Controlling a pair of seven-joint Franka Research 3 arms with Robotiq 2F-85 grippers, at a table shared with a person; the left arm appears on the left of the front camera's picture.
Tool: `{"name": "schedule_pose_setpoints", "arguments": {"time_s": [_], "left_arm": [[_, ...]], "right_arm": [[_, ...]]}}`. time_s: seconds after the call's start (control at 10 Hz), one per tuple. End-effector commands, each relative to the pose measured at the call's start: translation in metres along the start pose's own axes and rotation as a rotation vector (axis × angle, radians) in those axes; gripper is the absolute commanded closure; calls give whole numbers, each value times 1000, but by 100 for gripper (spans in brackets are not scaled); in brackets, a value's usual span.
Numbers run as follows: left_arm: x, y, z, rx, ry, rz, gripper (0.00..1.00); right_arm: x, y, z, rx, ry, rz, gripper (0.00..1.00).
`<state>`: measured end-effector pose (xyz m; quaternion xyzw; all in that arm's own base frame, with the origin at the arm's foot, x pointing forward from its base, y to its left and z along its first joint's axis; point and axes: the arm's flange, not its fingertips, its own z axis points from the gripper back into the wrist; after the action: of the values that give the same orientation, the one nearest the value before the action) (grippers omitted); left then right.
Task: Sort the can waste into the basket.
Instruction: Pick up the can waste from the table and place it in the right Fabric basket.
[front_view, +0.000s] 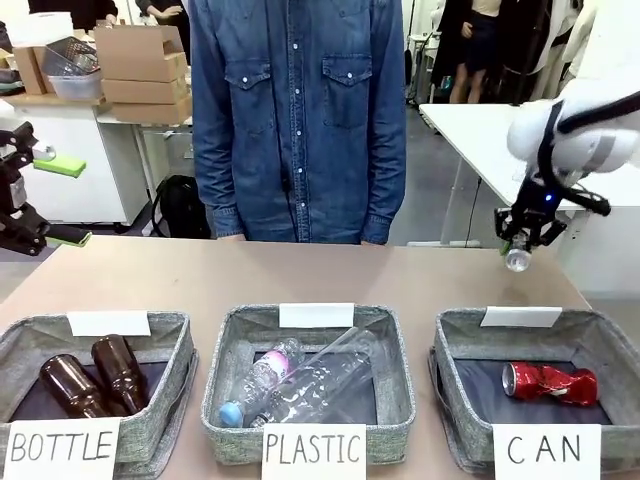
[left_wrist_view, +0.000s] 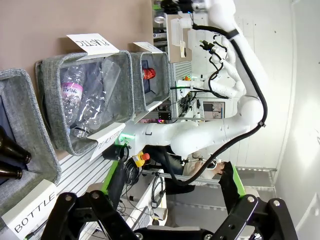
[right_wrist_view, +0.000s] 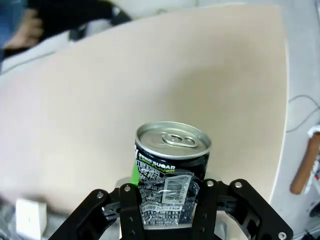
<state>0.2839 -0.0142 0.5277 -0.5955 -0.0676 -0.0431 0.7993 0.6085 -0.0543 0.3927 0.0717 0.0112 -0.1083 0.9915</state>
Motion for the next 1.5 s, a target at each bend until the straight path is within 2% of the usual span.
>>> {"name": "schedule_pose_setpoints", "arguments": {"time_s": [0.0, 0.2, 0.3, 0.5, 0.6, 0.7, 1.0, 1.3, 1.4], "left_arm": [[-1, -1, 0, -17, 0, -10, 0], [-1, -1, 0, -17, 0, -10, 0], [-1, -1, 0, -17, 0, -10, 0], [-1, -1, 0, -17, 0, -10, 0], [-1, -1, 0, -17, 0, -10, 0], [-1, -1, 0, -17, 0, -10, 0], [-1, -1, 0, -17, 0, -10, 0], [-1, -1, 0, -17, 0, -10, 0], [-1, -1, 0, -17, 0, -10, 0]], "right_arm": [[-39, -14, 53, 96, 74, 157, 100], [-98, -19, 91, 103, 135, 325, 100], [-130, -20, 101, 134, 135, 414, 100], [-187, -20, 106, 236, 185, 662, 100], [-216, -20, 105, 264, 219, 833, 100], [-239, -21, 102, 259, 211, 933, 100], [-279, -26, 90, 243, 188, 1092, 100], [-287, -24, 81, 211, 161, 1159, 100], [-288, -24, 80, 210, 138, 1156, 33]]}}
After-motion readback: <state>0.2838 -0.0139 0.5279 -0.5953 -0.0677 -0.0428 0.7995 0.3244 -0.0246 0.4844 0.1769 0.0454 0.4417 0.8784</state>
